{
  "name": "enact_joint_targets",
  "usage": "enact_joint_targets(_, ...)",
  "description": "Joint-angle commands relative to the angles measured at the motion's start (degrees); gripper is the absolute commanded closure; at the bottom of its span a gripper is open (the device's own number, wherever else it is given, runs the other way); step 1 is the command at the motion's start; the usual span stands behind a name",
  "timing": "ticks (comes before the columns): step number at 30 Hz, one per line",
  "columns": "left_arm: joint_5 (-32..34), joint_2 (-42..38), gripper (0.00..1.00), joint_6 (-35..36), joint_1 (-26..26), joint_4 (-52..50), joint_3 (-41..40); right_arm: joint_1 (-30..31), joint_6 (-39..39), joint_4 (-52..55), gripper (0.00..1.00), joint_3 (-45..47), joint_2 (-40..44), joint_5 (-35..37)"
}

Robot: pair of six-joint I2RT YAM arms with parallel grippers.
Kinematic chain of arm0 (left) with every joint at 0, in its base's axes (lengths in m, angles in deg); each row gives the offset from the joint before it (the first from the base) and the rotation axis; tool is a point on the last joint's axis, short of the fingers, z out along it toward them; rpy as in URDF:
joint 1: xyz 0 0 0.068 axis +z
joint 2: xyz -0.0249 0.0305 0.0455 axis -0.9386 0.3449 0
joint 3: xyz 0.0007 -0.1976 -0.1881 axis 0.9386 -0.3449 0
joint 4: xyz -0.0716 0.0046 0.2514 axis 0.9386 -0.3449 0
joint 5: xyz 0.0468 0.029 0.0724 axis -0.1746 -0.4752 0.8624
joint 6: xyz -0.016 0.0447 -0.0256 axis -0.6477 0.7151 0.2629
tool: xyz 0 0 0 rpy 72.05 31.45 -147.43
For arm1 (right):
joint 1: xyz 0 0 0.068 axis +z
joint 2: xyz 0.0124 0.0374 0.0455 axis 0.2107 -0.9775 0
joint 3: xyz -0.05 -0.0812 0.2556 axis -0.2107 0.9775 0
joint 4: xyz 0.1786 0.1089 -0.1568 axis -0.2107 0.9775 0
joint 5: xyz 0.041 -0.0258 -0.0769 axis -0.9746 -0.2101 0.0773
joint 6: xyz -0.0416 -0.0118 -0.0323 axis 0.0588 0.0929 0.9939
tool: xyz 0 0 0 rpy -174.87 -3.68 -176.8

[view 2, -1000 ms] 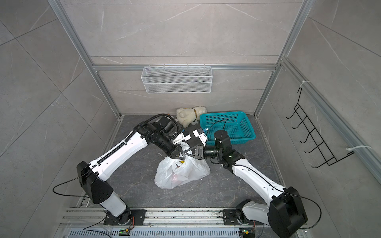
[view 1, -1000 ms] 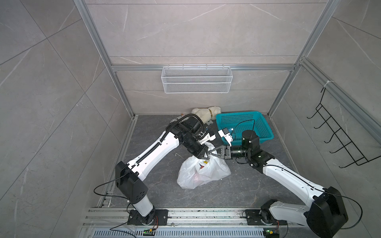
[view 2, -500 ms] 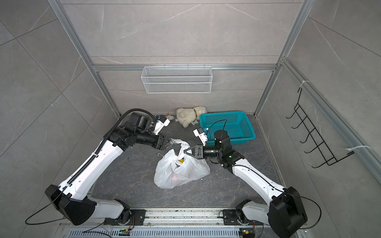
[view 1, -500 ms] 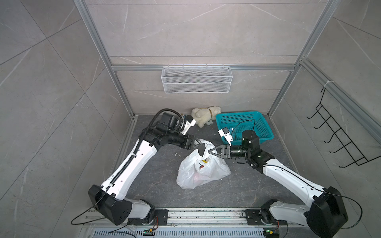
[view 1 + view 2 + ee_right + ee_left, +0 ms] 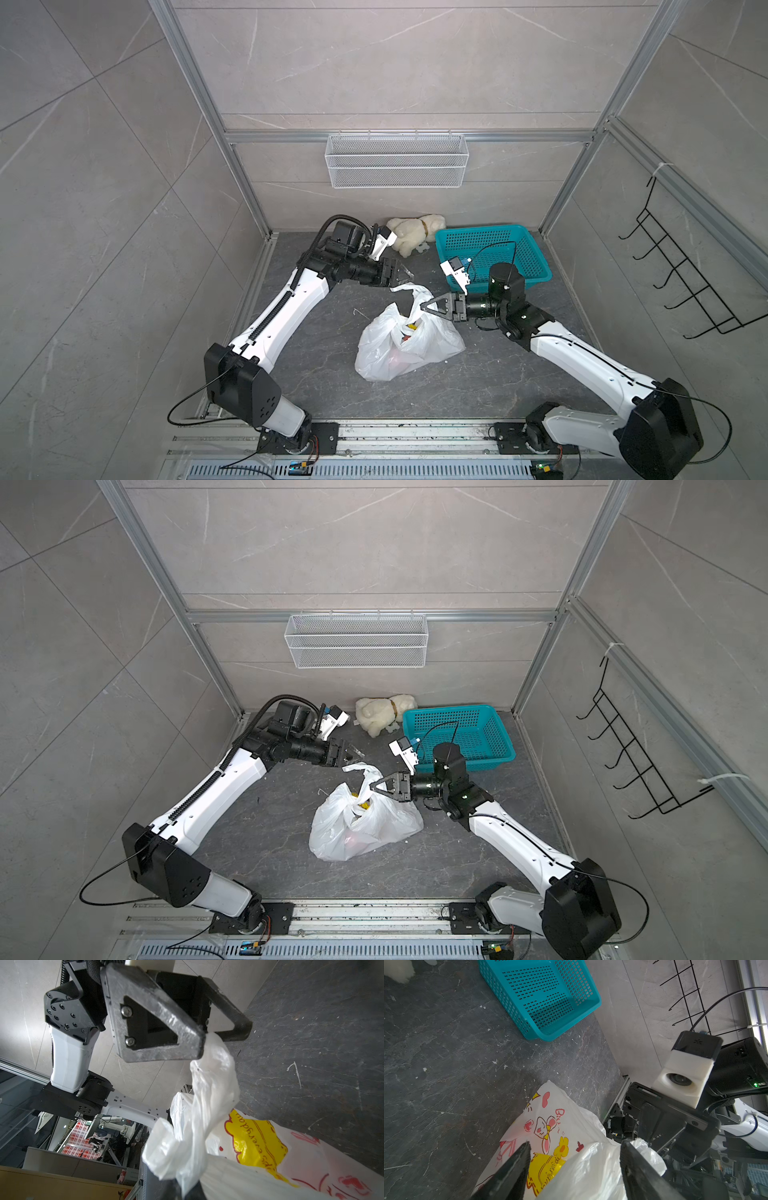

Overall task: Place the peach into a plastic bag & tie a knot
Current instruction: Cross the plastic bag at the center of the board.

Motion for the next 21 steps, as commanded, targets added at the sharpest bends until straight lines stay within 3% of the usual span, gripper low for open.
enact_joint_targets(1, -5.68, -0.64, 0.35, -0.15, 0.0, 1.15, 0.55, 0.4, -0.31, -1.69, 1.0, 0.55, 1.18, -0.68)
enact_joint_targets(6, -9.15, -2.66, 0.44, 0.1, 0.12, 3.14, -2.08, 0.39, -0.65, -2.41, 1.0, 0.49, 0.61, -0.55)
enact_joint_targets(11, -13.6, -2.88, 0.67, 0.03, 0.03, 3.76, -2.59, 0.38, -1.74, -3.64, 1.0, 0.59, 0.37, -0.35)
enact_joint_targets(15, -13.47, -3.96, 0.97, -0.43, 0.12, 4.42, -3.45, 0.12, -2.2, -3.03, 1.0, 0.79, 0.44, 0.99)
enact_joint_targets(21, -9.94, -6.28, 1.0, -5.49, 0.14, 5.87, -4.1, -1.01, -9.42, -6.14, 1.0, 1.64, -1.47, 3.7)
